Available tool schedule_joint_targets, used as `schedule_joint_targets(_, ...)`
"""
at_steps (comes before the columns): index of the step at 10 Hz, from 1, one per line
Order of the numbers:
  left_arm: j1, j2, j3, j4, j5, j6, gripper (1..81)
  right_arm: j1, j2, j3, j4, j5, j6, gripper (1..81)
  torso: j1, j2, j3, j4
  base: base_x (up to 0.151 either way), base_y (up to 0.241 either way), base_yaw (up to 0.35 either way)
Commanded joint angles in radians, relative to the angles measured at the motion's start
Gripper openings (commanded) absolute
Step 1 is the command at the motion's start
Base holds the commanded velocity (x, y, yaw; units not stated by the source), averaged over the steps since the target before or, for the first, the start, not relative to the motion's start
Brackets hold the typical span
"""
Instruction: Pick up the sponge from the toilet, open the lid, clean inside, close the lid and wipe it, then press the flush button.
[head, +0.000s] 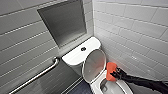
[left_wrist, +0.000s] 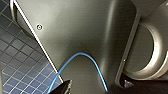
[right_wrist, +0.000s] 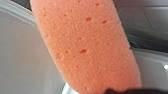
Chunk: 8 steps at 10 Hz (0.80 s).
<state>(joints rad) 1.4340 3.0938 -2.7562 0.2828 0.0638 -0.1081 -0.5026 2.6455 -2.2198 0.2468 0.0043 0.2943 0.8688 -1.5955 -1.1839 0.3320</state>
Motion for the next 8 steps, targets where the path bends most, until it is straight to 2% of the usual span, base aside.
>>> schedule_joint_targets(1,0.016,-0.016,-0.007,-0.014,0.087,-0.001,81.1,0.114,0.066,-0.089,0.019,-0.007,0.026,1.0,0.000,0.000,0.000,0.000,0.000,0.000,0.000)
schedule_joint_targets(3,0.018,-0.015,-0.007,-0.016,0.088,-0.001,81.1,0.074,0.134,-0.199,0.020,0.040,0.048,1.0,0.000,0.000,0.000,0.000,0.000,0.000,0.000)
schedule_joint_targets(5,0.029,-0.016,-0.007,-0.016,0.088,-0.001,81.1,0.061,0.168,-0.288,0.020,0.043,0.057,1.0,0.000,0.000,0.000,0.000,0.000,0.000,0.000)
schedule_joint_targets(8,0.029,-0.007,-0.007,-0.014,0.088,0.001,81.1,-0.003,0.113,-0.267,0.022,0.059,0.082,1.0,0.000,-0.001,0.000,0.000,0.000,0.000,0.000)
